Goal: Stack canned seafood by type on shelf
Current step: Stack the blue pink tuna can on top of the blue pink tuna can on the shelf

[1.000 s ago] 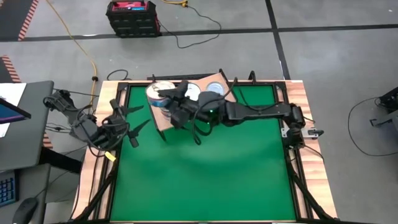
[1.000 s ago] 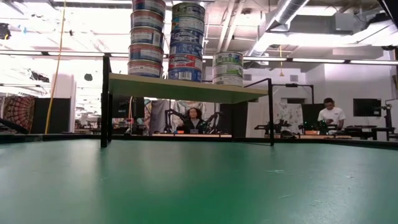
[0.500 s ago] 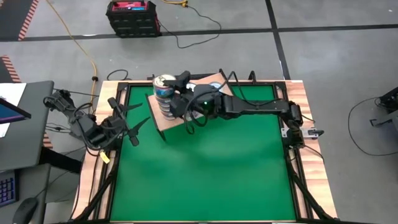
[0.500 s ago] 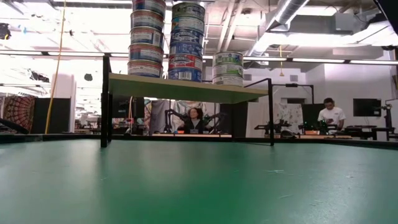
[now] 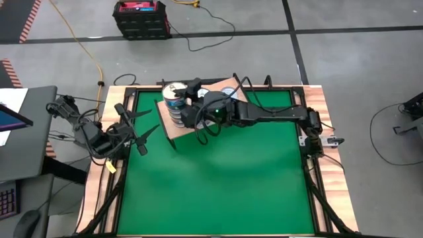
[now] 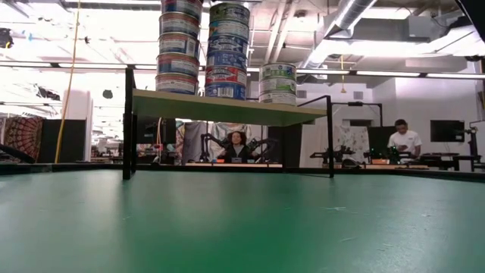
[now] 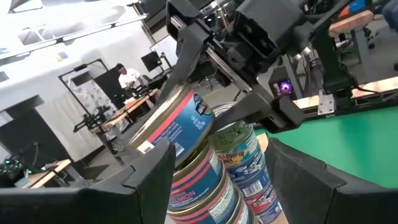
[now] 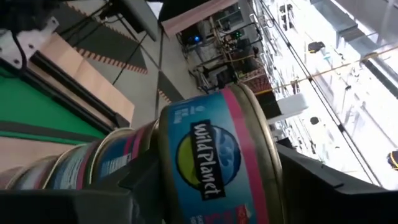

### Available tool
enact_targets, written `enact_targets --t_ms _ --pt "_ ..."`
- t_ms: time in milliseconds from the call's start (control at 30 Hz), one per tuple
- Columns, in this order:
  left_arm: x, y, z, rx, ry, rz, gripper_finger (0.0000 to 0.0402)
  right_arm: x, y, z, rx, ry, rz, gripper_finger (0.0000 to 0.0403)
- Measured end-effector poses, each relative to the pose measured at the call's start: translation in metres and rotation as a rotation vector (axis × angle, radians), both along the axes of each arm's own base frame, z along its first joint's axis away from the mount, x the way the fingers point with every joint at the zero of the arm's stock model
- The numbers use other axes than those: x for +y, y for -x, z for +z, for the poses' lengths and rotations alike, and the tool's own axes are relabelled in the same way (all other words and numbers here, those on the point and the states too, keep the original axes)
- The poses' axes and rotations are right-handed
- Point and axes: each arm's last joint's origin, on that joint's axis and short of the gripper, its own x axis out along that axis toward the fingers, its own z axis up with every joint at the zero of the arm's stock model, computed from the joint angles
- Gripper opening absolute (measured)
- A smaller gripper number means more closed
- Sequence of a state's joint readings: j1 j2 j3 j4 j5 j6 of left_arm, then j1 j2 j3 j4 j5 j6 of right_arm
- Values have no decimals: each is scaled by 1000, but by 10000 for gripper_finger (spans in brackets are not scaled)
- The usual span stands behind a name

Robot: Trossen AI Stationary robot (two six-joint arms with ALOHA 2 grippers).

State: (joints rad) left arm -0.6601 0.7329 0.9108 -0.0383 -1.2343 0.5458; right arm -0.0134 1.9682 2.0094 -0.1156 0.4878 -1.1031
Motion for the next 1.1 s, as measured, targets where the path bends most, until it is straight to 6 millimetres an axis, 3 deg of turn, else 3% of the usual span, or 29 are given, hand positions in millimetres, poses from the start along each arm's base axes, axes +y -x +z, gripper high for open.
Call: enact_targets --t_ms 367,933,1100 --pt "-3 -2 0 -41 38 -137 237 7 -1 0 -41 -91 64 328" --pt "-3 -2 0 -40 39 -132 237 4 -2 1 -72 -147 134 331" --pt "-3 -2 2 -56 53 -134 237 -5 -1 -1 -67 -170 107 331"
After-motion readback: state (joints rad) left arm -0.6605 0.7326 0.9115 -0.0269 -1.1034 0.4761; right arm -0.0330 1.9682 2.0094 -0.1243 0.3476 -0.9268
